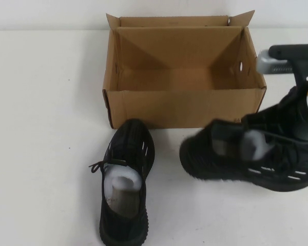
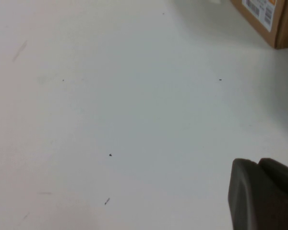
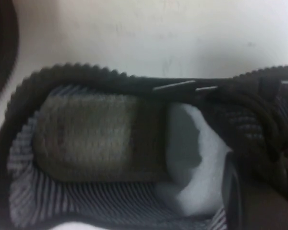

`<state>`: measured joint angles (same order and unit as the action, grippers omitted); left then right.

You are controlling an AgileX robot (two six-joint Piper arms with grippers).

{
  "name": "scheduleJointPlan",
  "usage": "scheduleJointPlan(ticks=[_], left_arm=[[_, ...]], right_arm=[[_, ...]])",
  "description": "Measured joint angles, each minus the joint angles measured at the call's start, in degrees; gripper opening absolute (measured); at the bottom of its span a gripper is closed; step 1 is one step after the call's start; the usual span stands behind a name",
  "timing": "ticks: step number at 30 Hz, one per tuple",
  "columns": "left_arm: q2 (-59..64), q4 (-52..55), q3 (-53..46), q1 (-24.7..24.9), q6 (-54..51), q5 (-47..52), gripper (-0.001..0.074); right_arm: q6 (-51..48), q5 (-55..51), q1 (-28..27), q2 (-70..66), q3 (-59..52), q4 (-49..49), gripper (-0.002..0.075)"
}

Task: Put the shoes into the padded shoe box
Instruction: Place the shoe in the shoe box

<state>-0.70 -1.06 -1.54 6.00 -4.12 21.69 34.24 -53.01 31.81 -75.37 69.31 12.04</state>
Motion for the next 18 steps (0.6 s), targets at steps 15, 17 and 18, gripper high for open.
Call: scheduleJointPlan(ticks=[15, 17, 18], left_arm=[[0.0, 0.0, 0.0, 0.0, 0.0, 0.0, -0.0004], [0.0, 0.0, 0.0, 0.0, 0.0, 0.0, -0.0004], [0.0, 0.0, 0.0, 0.0, 0.0, 0.0, -0.0004]], right_arm=[[0.5, 1.3, 0.0, -4.7, 16.5, 1.7, -0.0006], [0.5, 1.3, 0.0, -6.2, 19.2, 1.8, -0.0006], [0.3, 1.4, 0.0, -7.1, 20.7, 2.1, -0.0006]])
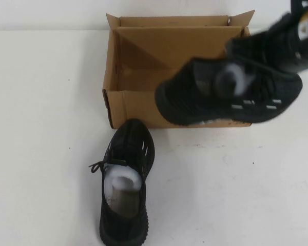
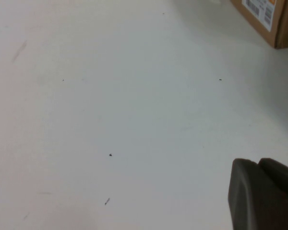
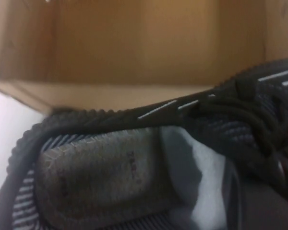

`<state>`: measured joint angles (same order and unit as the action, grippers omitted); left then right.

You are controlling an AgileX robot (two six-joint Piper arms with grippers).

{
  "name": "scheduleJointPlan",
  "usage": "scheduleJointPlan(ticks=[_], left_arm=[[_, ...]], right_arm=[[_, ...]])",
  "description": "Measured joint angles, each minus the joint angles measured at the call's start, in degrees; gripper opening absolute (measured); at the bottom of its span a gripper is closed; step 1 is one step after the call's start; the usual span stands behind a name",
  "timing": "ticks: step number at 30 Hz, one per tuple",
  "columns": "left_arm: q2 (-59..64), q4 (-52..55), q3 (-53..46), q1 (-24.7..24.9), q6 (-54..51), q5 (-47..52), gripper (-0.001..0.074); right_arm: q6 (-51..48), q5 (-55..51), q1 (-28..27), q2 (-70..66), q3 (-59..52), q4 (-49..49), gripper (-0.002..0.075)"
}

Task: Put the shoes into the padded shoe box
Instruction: Place the shoe in the shoe box

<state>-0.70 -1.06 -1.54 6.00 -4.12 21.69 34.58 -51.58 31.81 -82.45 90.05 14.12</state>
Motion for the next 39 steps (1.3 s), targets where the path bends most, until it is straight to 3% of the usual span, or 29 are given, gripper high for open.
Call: scheduleJointPlan(ticks=[26, 39], left_arm=[[0.0, 0.0, 0.0, 0.0, 0.0, 0.0, -0.0004], [0.0, 0.0, 0.0, 0.0, 0.0, 0.0, -0.0004]], right_arm=[[-1.5, 1.2, -0.8, -28.0, 34.1, 4.1, -0.0006], [0.5, 6.5, -4.3, -40.2, 42.2, 3.6, -0.0006]])
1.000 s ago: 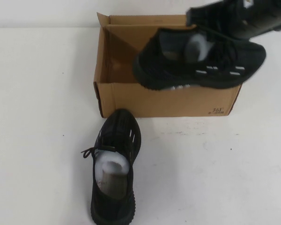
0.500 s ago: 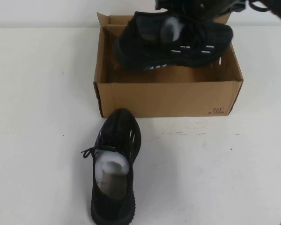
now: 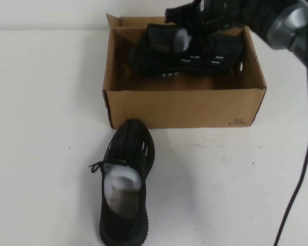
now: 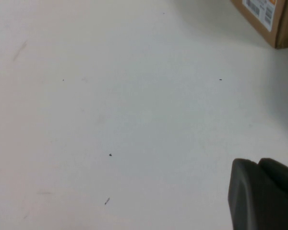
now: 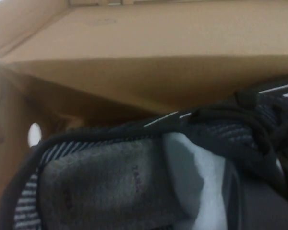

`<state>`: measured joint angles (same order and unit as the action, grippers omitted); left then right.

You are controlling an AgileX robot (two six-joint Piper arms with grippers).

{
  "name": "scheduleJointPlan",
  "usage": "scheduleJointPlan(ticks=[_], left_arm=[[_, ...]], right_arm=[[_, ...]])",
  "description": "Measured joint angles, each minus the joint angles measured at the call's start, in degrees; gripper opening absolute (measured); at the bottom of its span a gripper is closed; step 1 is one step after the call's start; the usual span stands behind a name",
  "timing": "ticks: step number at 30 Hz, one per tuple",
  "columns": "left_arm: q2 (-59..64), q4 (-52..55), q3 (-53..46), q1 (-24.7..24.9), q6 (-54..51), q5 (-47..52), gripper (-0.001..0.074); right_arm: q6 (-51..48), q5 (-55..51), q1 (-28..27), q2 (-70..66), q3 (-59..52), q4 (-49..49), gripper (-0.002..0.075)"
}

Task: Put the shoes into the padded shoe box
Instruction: Place the shoe in the shoe box

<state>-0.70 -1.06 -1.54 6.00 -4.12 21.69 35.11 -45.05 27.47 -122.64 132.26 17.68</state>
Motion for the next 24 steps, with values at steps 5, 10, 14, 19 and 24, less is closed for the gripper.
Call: scheduleJointPlan(ticks=[5, 10, 14, 19, 24], left_arm=[[0.0, 0.0, 0.0, 0.0, 0.0, 0.0, -0.0004], [0.0, 0.0, 0.0, 0.0, 0.0, 0.0, -0.0004], [0.0, 0.0, 0.0, 0.0, 0.0, 0.0, -0.0004], [0.0, 0.0, 0.0, 0.0, 0.0, 0.0, -0.0004], [0.0, 0.0, 0.0, 0.0, 0.0, 0.0, -0.0004]], right_arm=[[-0.2, 3.5, -0.8, -2.4, 0.5, -0.5, -0.0006], [-0.3, 6.1, -1.7, -3.7, 0.5, -0.7, -0.0006], [-2.6, 7.2, -2.0, -4.9, 0.5, -0.7, -0.0006], [-5.8, 8.8, -2.0, -6.0, 0.5, -1.2, -0.0006], [-8.3, 9.1, -2.0, -6.6, 0.5, -1.7, -0.0006]])
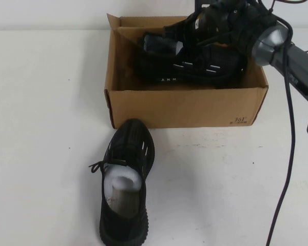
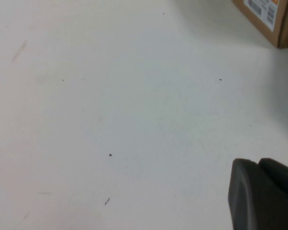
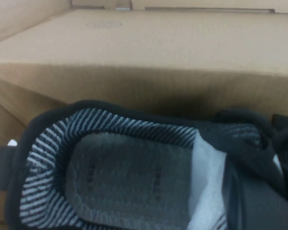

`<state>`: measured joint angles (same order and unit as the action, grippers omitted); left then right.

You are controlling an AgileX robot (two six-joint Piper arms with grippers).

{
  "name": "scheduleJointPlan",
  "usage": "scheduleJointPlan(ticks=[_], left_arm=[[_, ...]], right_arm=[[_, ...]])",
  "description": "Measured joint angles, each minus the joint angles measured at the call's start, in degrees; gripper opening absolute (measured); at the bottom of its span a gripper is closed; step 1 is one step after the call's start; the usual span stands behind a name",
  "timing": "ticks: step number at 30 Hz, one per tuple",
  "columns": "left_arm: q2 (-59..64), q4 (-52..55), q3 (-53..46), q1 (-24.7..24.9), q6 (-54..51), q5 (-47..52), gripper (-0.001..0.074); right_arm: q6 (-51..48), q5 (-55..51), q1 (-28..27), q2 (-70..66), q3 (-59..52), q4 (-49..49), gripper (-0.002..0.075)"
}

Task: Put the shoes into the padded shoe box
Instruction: Place the shoe in the shoe box

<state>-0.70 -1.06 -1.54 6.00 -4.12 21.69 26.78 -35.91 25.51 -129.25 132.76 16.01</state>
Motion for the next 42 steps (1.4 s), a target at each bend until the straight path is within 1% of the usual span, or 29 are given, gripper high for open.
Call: scheduleJointPlan(ticks=[2, 6, 12, 15, 25, 42], left_arm=[[0.0, 0.0, 0.0, 0.0, 0.0, 0.0, -0.0004], [0.0, 0.0, 0.0, 0.0, 0.0, 0.0, -0.0004], [0.0, 0.0, 0.0, 0.0, 0.0, 0.0, -0.0004], [0.0, 0.0, 0.0, 0.0, 0.0, 0.0, -0.0004], [0.0, 0.0, 0.0, 0.0, 0.0, 0.0, -0.0004], [0.0, 0.0, 0.0, 0.0, 0.0, 0.0, -0.0004]], right_arm=[[-0.8, 0.0, 0.0, 0.0, 0.0, -1.7, -0.0007], [-6.8, 0.2, 0.0, 0.0, 0.5, -7.2, -0.0007], [-7.5, 0.3, 0.4, 0.0, 0.5, -9.2, -0.0007], [-9.7, 1.0, 0.5, 0.0, 0.5, -9.2, -0.0007], [-10.9, 1.2, 0.5, -1.0, 0.5, -5.4, -0.0007], [-12.0, 1.2, 0.5, -1.9, 0.5, -5.3, -0.0002]])
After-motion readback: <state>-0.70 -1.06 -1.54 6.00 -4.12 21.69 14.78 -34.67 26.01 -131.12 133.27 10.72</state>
